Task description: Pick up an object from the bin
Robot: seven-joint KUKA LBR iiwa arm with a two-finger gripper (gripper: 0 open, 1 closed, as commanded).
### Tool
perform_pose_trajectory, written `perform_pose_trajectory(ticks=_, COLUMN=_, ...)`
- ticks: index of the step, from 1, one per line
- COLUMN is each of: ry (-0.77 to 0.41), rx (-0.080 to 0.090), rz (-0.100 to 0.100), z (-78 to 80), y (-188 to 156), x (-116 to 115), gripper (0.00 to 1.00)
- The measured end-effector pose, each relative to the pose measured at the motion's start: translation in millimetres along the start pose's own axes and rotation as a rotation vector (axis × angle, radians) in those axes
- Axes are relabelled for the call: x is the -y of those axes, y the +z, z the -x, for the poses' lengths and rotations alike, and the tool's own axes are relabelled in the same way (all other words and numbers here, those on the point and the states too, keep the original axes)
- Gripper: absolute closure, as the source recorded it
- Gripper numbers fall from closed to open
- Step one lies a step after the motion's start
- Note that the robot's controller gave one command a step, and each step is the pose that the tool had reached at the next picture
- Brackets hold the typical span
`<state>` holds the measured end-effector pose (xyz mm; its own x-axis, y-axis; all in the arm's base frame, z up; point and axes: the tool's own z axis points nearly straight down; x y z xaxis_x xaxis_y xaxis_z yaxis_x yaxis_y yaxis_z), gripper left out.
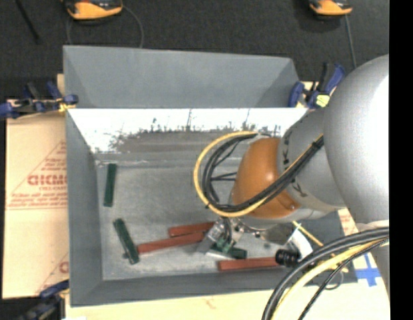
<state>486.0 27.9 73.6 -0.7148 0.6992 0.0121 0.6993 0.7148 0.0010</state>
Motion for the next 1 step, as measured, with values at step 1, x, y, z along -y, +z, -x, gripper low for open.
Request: perform_pose_trajectory(ticks=1, ry=0.004, rx=0.014, rz=0.001, z=3.3, y=2.9, x=1.8, gripper=0.00)
